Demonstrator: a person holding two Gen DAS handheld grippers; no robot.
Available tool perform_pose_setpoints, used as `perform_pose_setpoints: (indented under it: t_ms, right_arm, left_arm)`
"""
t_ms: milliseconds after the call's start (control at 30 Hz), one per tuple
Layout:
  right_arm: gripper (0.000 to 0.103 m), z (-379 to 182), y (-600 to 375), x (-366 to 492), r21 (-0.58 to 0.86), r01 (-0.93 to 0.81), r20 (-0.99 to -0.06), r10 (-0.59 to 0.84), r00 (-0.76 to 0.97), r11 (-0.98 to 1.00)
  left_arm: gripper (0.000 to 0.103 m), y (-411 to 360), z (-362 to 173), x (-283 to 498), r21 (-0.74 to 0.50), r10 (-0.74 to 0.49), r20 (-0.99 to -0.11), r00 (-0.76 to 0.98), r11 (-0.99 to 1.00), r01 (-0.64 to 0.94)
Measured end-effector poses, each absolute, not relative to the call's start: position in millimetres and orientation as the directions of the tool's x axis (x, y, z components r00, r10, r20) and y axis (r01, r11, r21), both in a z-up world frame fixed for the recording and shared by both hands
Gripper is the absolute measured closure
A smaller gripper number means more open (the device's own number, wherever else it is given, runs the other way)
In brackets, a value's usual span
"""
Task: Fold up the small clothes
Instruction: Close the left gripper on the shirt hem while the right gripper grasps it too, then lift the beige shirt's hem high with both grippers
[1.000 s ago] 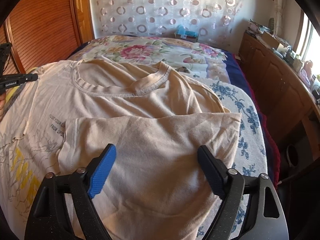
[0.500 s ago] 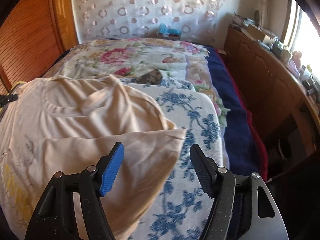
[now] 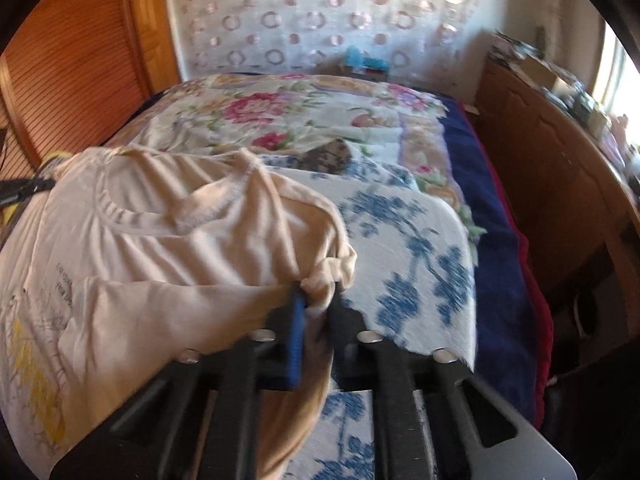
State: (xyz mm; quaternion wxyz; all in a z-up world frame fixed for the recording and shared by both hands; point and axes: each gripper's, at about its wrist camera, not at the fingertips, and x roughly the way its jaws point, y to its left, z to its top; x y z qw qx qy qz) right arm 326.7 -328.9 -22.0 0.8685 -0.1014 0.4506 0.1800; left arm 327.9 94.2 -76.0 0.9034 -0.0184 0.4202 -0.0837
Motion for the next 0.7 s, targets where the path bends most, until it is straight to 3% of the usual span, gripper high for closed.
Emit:
perform_pose_setpoints:
  t_ms: [400,700]
  right_arm:
    - [0.1,72,-307,272,-0.107,-0.415,-0.624,0.264,0.735,0.903]
    - [0.1,108,-318,197,-0.1,-0.405,-0.58,0.277,0.766,0.909]
  left_arm:
    - [0.103,80,36,226,-0.064,-0.182,-0.548,0.817,0.982,0.177]
    - [0.103,89,32,133,-0.046,-0.156,-0.524,0.837,0.987,0.155]
